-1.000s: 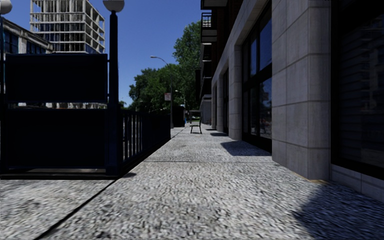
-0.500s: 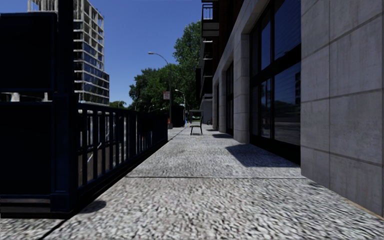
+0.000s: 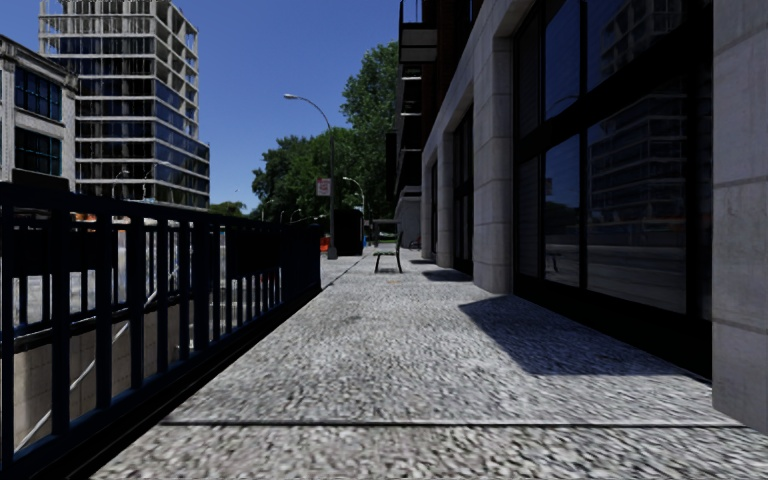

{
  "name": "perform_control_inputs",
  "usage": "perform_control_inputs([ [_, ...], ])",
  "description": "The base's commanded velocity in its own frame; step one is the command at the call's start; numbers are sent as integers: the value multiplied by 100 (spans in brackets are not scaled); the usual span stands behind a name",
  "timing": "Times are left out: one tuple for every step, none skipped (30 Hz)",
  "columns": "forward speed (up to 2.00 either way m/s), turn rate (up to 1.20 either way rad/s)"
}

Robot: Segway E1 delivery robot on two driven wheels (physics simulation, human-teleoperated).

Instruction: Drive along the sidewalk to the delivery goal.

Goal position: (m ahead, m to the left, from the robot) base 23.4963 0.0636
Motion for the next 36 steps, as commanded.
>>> perform_control_inputs([
  [200,-37],
  [200,-37],
  [200,-37],
  [200,-37],
  [200,-37],
  [200,-37],
  [200,-37],
  [200,-37],
  [200,-37],
  [200,-36],
  [200,-36],
  [200,-35],
  [200,-34],
  [200,-31],
  [200,-31],
  [200,-21],
  [200,-14],
  [200,-12],
  [200,-12],
  [200,-12],
  [200,-12],
  [200,-11],
  [200,-11],
  [200,-8],
  [200,0],
  [200,0],
  [200,0],
  [200,0],
  [200,0],
  [200,0],
  [200,0],
  [200,0],
  [200,0],
  [200,0],
  [200,0],
  [200,0],
])
